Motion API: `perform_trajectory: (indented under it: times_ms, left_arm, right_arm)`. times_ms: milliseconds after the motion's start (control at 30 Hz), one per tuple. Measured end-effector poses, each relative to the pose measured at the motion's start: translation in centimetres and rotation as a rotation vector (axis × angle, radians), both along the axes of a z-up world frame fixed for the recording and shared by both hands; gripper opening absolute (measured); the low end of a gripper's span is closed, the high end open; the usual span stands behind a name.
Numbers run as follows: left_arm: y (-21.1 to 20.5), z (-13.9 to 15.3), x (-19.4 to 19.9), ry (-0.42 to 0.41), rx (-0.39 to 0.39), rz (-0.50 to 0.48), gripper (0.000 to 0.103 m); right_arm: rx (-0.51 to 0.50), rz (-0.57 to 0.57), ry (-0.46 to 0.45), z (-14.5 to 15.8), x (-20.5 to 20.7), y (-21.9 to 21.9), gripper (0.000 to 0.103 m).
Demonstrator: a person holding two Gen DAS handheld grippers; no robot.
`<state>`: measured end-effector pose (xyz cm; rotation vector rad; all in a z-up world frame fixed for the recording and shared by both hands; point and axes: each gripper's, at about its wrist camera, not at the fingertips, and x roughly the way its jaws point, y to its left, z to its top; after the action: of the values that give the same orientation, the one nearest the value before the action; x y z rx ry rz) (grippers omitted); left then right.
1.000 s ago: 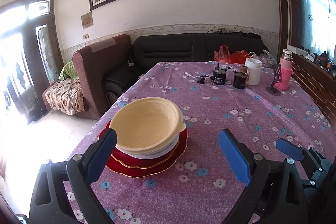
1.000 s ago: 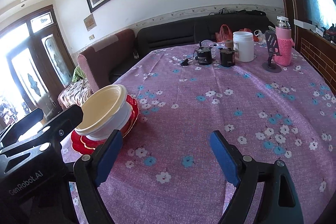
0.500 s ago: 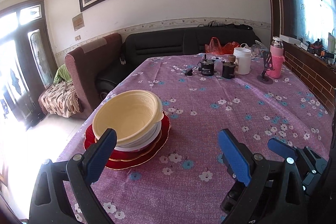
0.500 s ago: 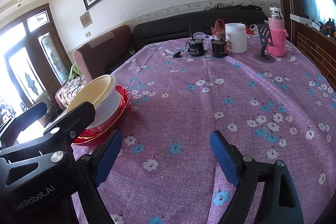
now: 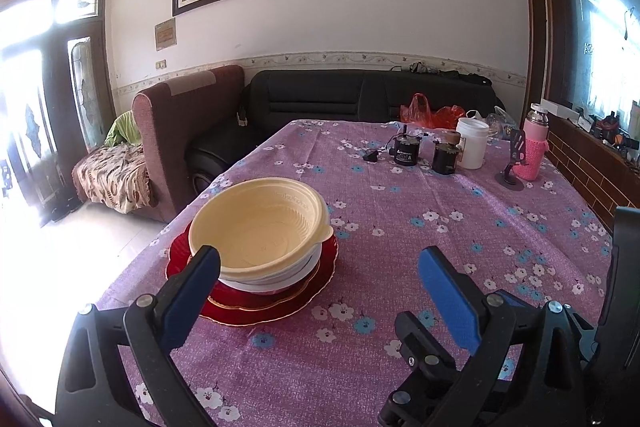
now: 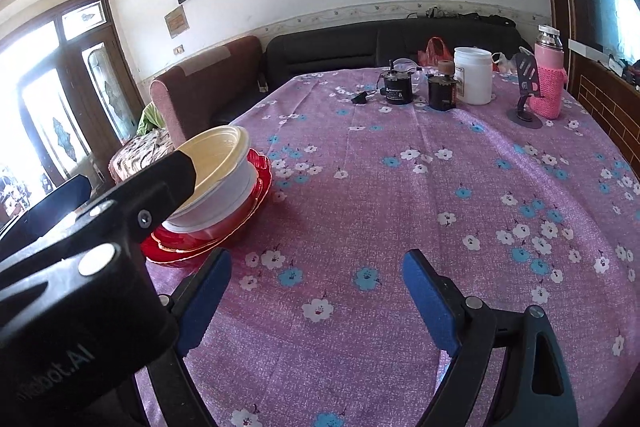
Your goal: Organize plates and bowls
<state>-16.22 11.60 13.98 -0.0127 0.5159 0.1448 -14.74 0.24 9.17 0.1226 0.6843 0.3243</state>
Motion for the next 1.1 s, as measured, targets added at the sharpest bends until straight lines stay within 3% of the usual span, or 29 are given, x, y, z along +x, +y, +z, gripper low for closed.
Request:
perform_trajectory:
  times_ms: [333, 567, 733, 933, 1100]
  left_arm:
    - [2.7, -0.5, 0.9, 0.032, -0.021, 0.030, 0.100]
    - [11.0, 0.7, 1.2, 0.017, -0.084, 0.236, 0.100]
    - [15.2, 1.0, -0.1, -0.002, -0.127, 0.327, 0.100]
    - [15.6, 0.9, -0.5, -0.007, -0.120, 0.313, 0.100]
    - [15.4, 0.9, -0.6, -0.014, -0.125, 0.295, 0.100]
  right_arm:
    - [-0.040, 0.010, 0.010, -0.3, 0.3, 1.7, 0.091]
    - [-0.011, -0.033, 0.043, -0.4, 1.6, 0.9, 0.091]
    - [0.070, -0.040, 0.036, 1.8, 4.3, 1.2, 0.092]
    - [0.096, -0.010, 0.118, 2.0, 9.8, 4.0, 0.092]
    - [0.052, 0.001, 0.195, 0.5, 11.7, 5.9, 0.092]
